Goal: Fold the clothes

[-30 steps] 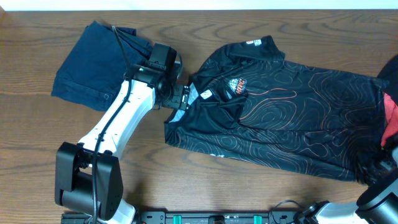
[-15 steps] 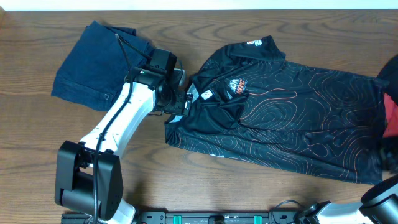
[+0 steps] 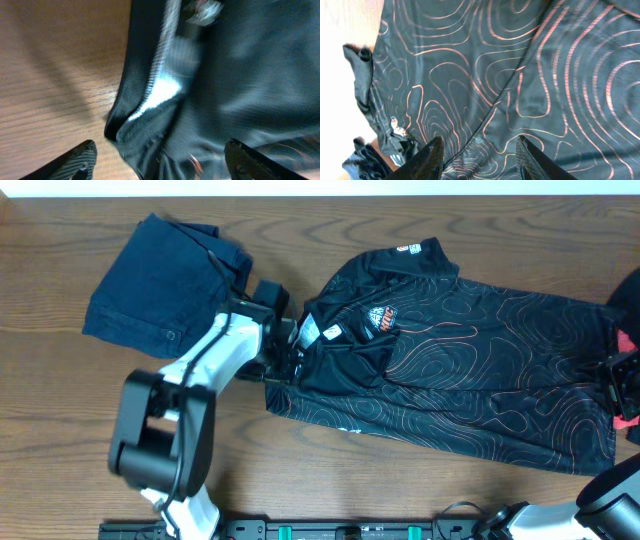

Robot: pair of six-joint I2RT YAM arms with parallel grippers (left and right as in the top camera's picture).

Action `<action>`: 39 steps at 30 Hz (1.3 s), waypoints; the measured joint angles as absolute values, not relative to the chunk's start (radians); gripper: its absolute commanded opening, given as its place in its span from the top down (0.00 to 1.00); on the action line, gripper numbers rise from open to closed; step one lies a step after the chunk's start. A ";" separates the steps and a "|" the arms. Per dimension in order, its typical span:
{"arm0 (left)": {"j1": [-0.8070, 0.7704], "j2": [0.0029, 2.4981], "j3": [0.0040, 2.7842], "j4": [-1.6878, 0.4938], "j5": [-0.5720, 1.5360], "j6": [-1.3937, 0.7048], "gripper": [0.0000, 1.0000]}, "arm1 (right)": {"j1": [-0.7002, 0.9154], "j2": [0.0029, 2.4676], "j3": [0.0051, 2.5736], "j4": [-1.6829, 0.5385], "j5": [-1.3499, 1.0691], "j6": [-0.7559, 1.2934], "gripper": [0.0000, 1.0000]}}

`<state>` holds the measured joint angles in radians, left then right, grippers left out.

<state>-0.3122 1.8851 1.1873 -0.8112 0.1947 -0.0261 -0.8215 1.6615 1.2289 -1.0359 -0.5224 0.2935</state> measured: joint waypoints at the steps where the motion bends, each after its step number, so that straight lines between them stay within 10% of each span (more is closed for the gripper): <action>1: -0.312 1.905 1.186 -0.811 0.189 -0.028 0.39 | -0.815 1.662 1.229 -1.036 -0.527 0.291 0.54; 3: -0.313 1.926 1.193 -0.821 0.168 -0.029 0.74 | -0.805 1.662 1.229 -1.035 -0.532 0.286 0.54; 7: -0.312 1.948 1.202 -0.894 0.154 -0.026 0.94 | -0.804 1.662 1.229 -1.042 -0.540 0.280 0.54; 23: -0.273 2.004 1.188 -1.300 0.088 -0.098 0.94 | -0.804 1.662 1.229 -1.015 -0.543 0.279 0.53; 30: -0.171 1.917 1.186 -1.305 0.056 -0.118 0.47 | -0.803 1.662 1.229 -0.935 -0.543 0.278 0.48; 39: -0.120 1.794 1.250 -1.304 0.139 -0.131 0.41 | -0.712 1.662 1.229 -0.763 -0.562 0.277 0.40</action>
